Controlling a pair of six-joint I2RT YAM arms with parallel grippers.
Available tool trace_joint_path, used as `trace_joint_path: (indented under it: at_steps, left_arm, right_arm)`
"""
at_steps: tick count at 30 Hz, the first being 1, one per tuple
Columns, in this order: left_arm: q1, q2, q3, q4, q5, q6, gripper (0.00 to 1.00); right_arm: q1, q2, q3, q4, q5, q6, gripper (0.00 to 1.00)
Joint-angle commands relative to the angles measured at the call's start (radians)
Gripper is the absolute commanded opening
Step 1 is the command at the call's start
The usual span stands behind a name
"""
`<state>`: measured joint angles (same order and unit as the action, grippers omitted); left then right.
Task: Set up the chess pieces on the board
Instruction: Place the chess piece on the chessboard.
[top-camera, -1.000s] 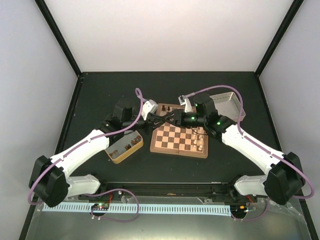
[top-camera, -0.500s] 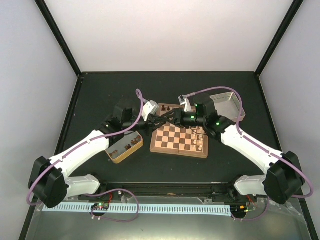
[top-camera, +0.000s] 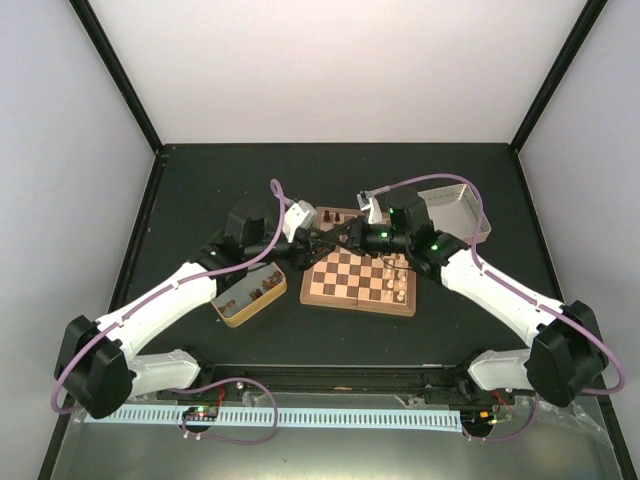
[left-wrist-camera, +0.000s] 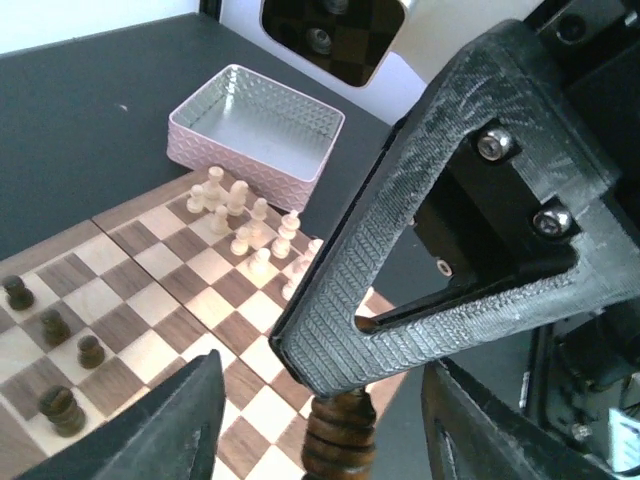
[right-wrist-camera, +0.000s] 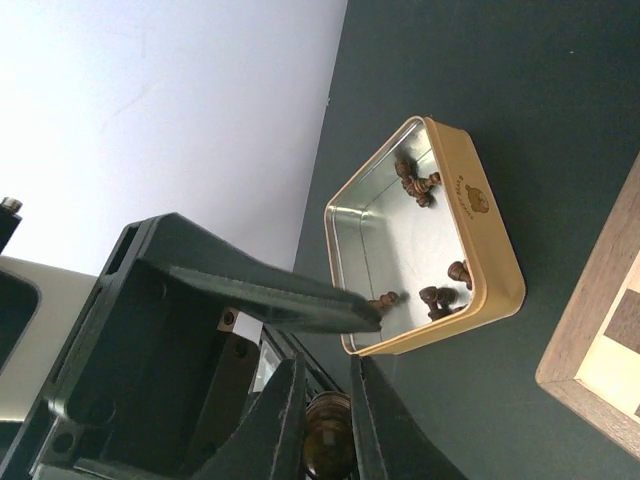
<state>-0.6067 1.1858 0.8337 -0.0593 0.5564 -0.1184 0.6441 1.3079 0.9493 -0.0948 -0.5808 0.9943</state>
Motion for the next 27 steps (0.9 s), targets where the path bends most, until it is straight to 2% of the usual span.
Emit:
trace_joint_path:
  at_steps: [1, 7, 11, 14, 17, 21, 24, 27]
  left_arm:
    - [-0.006, -0.028, 0.026, 0.014, -0.049, -0.023, 0.63]
    - [0.008, -0.082, -0.005, 0.043, -0.079, -0.178, 0.87]
    - [0.02, -0.124, -0.038, 0.135, -0.01, -0.402, 0.89]
    - [0.019, -0.149, -0.1, 0.264, 0.043, -0.611, 0.88]
    - [0.019, -0.172, -0.143, 0.387, 0.039, -0.761, 0.84]
    - [0.02, -0.198, -0.162, 0.476, -0.001, -0.87, 0.76]
    - [0.02, -0.199, -0.168, 0.554, -0.003, -0.915, 0.71]
    - [0.019, -0.189, -0.171, 0.592, 0.011, -0.943, 0.6]
  right_arm:
    - [0.004, -0.025, -0.001, 0.006, 0.012, 0.003, 0.05]
    - [-0.004, -0.069, -0.035, 0.078, 0.029, 0.007, 0.05]
    - [-0.012, -0.114, -0.064, 0.181, 0.014, 0.032, 0.06]
    - [-0.015, -0.139, -0.08, 0.257, 0.013, 0.07, 0.06]
    - [-0.016, -0.14, -0.105, 0.381, 0.004, 0.163, 0.06]
    - [-0.016, -0.13, -0.121, 0.492, -0.014, 0.242, 0.06]
    - [-0.016, -0.131, -0.124, 0.506, -0.02, 0.259, 0.06]
    - [-0.016, -0.133, -0.136, 0.527, -0.017, 0.28, 0.06]
